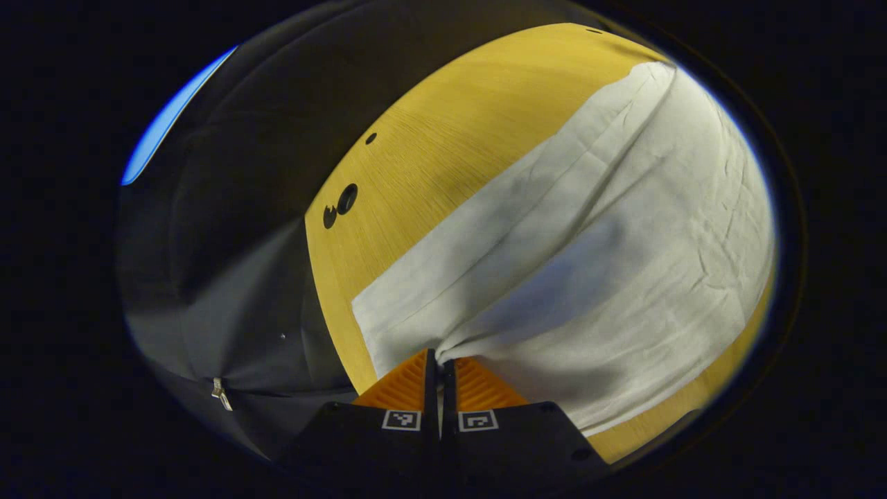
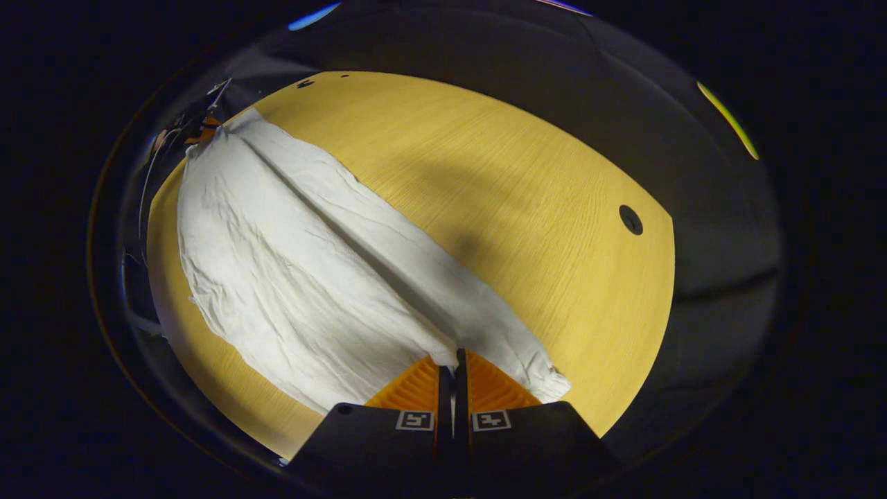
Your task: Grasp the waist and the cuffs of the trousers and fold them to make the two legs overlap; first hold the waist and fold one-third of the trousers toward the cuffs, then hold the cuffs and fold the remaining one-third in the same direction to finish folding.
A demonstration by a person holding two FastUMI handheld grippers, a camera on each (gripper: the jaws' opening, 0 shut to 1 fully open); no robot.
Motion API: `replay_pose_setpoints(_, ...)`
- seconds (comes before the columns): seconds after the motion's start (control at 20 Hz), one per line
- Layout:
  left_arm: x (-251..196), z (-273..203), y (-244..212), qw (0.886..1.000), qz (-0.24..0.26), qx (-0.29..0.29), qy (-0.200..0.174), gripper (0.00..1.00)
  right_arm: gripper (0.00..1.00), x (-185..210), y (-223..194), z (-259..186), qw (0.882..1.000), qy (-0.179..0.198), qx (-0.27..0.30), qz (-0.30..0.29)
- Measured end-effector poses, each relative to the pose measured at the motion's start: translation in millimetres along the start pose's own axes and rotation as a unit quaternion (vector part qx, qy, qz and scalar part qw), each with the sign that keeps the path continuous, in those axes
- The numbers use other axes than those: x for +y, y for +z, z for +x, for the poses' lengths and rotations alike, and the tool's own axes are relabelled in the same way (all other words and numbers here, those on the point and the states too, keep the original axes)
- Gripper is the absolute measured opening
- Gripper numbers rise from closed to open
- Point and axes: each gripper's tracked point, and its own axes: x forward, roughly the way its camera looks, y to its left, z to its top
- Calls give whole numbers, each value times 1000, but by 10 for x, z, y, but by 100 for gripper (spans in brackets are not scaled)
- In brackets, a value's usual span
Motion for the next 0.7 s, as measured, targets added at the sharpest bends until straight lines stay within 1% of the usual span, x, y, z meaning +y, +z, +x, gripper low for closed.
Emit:
replay_pose_setpoints(0.1,-47,88,-26,1000,10,20,-12,5,6,21,-77,70,1000,10,23,17)
replay_pose_setpoints(0.2,-27,115,5,999,22,24,-4,6,8,21,-56,63,999,11,20,31)
replay_pose_setpoints(0.25,-4,82,-10,999,26,26,3,6,9,38,-51,35,999,18,22,42)
replay_pose_setpoints(0.3,16,49,9,999,30,25,11,9,17,38,-41,53,998,17,22,52)
replay_pose_setpoints(0.35,55,18,1,999,32,24,18,13,23,-9,-20,53,998,8,15,60)
replay_pose_setpoints(0.4,69,12,-4,999,32,23,22,29,24,-48,16,43,997,-4,1,71)
replay_pose_setpoints(0.45,115,31,-23,999,31,20,26,32,28,-76,50,16,996,-13,-12,87)
replay_pose_setpoints(0.5,153,25,-36,999,30,21,34,44,34,-88,61,-3,994,-16,-24,107)
replay_pose_setpoints(0.55,193,30,-51,999,27,21,38,47,40,-96,78,-56,990,-15,-39,132)
replay_pose_setpoints(0.6,208,35,-76,999,24,23,39,60,48,-104,78,-85,986,-12,-51,161)
replay_pose_setpoints(0.65,204,24,-106,999,20,22,38,65,59,-114,82,-138,978,-8,-66,197)
replay_pose_setpoints(0.7,205,-2,-117,999,14,19,35,77,61,-131,116,-207,968,-4,-88,234)
